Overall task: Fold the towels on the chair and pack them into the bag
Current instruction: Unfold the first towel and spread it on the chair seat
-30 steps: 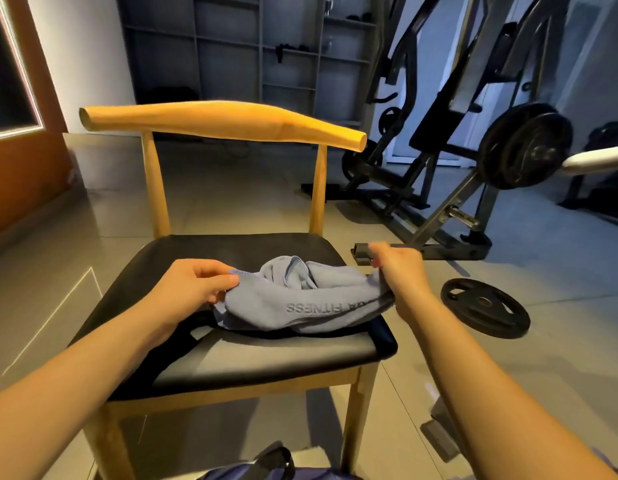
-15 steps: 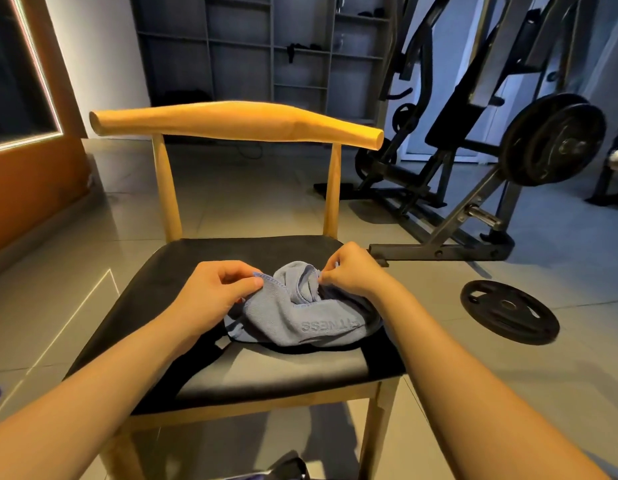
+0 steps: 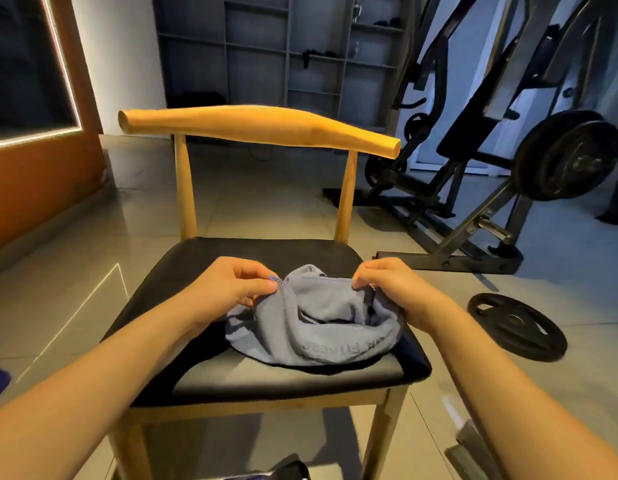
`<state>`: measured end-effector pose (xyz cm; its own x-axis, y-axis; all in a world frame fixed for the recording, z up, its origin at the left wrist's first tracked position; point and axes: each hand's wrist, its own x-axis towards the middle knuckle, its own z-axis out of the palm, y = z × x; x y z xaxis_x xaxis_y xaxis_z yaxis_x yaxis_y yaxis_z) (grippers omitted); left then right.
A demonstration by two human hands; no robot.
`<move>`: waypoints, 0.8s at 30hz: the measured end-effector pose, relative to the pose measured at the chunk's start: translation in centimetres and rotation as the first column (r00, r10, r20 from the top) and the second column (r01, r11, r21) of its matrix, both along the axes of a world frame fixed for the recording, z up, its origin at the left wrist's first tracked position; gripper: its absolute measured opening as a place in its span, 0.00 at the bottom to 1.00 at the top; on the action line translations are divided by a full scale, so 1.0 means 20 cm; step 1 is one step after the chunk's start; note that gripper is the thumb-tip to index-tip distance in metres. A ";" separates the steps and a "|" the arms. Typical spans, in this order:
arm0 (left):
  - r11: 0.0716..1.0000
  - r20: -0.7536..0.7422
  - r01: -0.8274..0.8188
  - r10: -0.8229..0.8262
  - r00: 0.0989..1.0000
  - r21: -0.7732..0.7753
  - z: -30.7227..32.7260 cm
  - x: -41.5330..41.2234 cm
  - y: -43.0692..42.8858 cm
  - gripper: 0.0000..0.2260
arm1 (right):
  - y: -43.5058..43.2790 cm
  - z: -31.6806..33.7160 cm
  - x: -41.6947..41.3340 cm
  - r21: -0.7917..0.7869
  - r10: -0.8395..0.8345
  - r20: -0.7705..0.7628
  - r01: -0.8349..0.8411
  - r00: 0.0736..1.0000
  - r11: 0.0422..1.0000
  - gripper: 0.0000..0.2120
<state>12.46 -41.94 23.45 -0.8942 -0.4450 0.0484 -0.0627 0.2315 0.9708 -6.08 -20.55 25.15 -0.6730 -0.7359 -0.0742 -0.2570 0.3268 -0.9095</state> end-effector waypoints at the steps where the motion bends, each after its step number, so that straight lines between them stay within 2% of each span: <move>1: 1.000 0.000 0.010 -0.010 1.000 -0.029 -0.01 0.00 0.00 0.06 | 0.00 0.00 0.01 -0.014 -0.009 0.002 0.009 1.000 1.000 0.09; 5: 0.991 0.003 0.035 -0.035 0.999 -0.130 -0.01 0.00 0.03 0.06 | 0.01 0.00 0.02 0.003 0.010 -0.050 -0.009 0.999 1.000 0.09; 9: 0.981 -0.008 -0.012 0.011 1.000 -0.192 -0.03 -0.02 0.06 0.04 | 0.03 -0.01 0.01 0.006 -0.013 -0.038 0.013 0.999 1.000 0.09; 14: 0.993 -0.069 -0.034 0.026 0.997 -0.109 -0.04 -0.03 0.08 0.03 | 0.04 -0.02 0.01 -0.018 -0.024 -0.039 0.023 0.999 1.000 0.07; 17: 0.998 -0.060 -0.053 0.051 0.997 -0.025 -0.04 -0.04 0.11 0.04 | 0.04 -0.02 0.01 -0.022 -0.021 -0.032 0.020 0.999 1.000 0.07; 21: 0.994 -0.072 -0.104 0.104 0.992 0.016 -0.03 -0.05 0.13 0.02 | 0.04 -0.02 0.00 -0.021 -0.030 -0.028 0.029 0.999 0.999 0.06; 24: 0.988 -0.100 -0.152 0.154 0.983 0.031 -0.02 -0.05 0.14 0.02 | 0.04 -0.02 0.00 -0.047 -0.095 0.011 0.095 0.995 0.994 0.15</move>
<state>11.36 -39.22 22.97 -0.8065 -0.5780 0.1241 0.0039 0.2046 0.9788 -6.11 -19.73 24.74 -0.7394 -0.6716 -0.0471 -0.2186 0.3057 -0.9267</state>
